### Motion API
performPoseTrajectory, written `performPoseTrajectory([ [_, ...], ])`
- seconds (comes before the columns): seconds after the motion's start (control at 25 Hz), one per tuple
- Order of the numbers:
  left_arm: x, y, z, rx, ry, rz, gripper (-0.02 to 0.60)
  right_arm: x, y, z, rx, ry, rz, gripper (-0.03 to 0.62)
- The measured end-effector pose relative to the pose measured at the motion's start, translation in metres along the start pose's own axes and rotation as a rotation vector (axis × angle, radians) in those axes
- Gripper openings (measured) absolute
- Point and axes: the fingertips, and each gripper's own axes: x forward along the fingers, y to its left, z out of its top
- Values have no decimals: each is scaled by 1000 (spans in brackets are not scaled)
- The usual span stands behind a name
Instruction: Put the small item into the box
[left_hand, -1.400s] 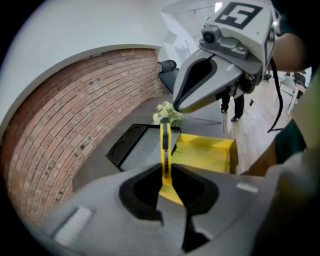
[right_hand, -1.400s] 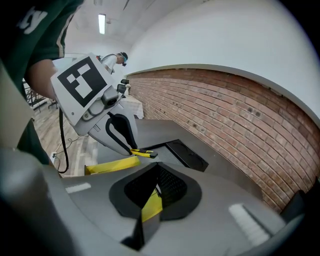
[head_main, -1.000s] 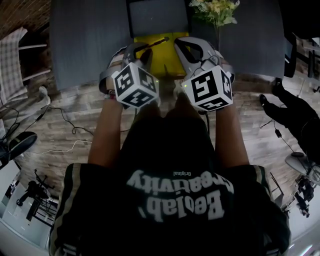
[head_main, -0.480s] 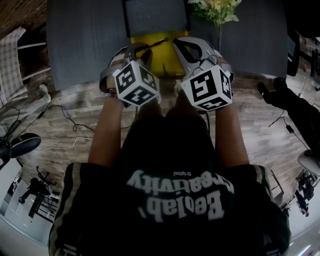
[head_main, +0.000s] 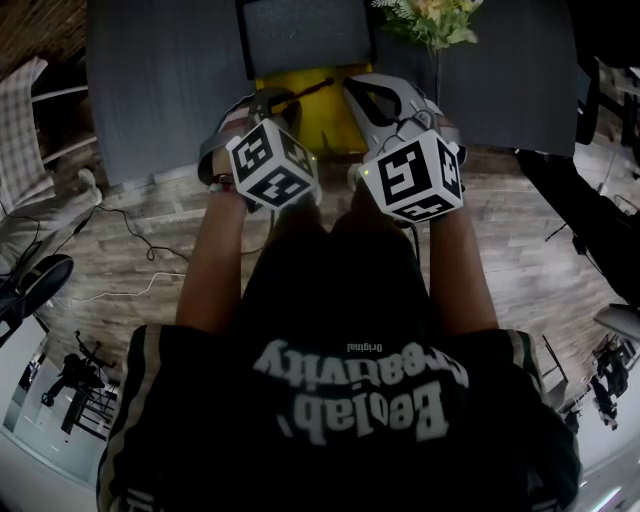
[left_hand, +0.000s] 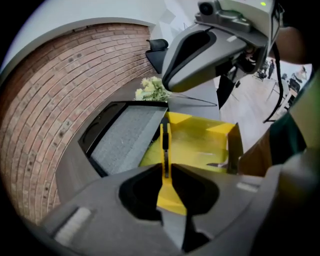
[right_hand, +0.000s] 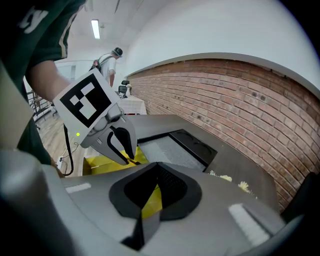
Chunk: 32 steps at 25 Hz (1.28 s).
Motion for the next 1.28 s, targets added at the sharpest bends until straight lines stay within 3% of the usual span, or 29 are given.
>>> performPoseTrajectory([
  [0.68, 31, -6, -8, 6, 61, -69, 60, 12, -9, -13, 20, 16, 17, 6],
  [1.28, 48, -11, -17, 38, 111, -82, 60, 15, -14, -19, 35, 24, 15, 6],
])
